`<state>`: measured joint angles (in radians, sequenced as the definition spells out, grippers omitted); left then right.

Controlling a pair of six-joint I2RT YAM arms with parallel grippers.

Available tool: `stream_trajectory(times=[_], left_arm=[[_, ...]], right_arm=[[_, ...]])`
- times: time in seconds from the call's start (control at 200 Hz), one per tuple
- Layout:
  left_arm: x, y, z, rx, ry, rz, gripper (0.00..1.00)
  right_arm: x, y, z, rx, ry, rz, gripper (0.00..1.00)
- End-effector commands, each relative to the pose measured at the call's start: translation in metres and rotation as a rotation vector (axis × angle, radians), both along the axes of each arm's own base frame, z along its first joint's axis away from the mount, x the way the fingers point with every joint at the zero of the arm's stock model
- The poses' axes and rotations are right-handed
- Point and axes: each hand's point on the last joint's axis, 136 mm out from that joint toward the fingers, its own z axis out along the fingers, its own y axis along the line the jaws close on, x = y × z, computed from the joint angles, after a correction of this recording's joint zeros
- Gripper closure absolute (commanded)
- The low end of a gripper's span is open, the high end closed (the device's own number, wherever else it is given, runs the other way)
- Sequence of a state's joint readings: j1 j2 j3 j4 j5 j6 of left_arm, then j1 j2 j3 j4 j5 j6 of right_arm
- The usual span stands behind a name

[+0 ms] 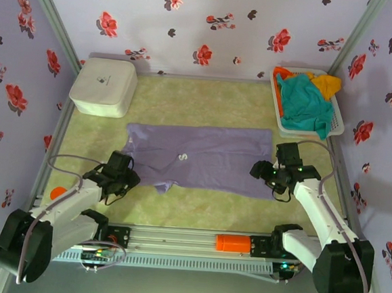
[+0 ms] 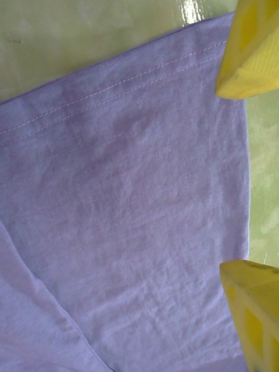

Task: Fold and stack the t-shirts

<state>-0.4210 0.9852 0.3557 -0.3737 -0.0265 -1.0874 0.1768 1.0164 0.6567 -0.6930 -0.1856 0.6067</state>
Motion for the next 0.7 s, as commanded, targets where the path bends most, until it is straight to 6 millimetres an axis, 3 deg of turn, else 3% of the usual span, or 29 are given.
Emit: stream_trajectory(times=[0.0, 0.115, 0.48, 0.695], left_arm=[[-0.007, 0.003, -0.001, 0.034, 0.038, -0.017, 0.85], [-0.005, 0.002, 0.013, 0.04, 0.037, -0.035, 1.0], [0.034, -0.022, 0.078, 0.02, -0.049, -0.105, 1.0], [0.069, -0.049, 0.093, 0.03, -0.066, -0.18, 1.0]], right_arm=[[0.01, 0.0, 0.004, -0.004, -0.028, -0.02, 0.27], [0.015, 0.0, 0.005, -0.007, -0.03, -0.021, 0.27], [0.02, -0.001, 0.008, -0.012, -0.038, -0.024, 0.28], [0.02, -0.001, 0.008, -0.006, -0.039, -0.025, 0.28]])
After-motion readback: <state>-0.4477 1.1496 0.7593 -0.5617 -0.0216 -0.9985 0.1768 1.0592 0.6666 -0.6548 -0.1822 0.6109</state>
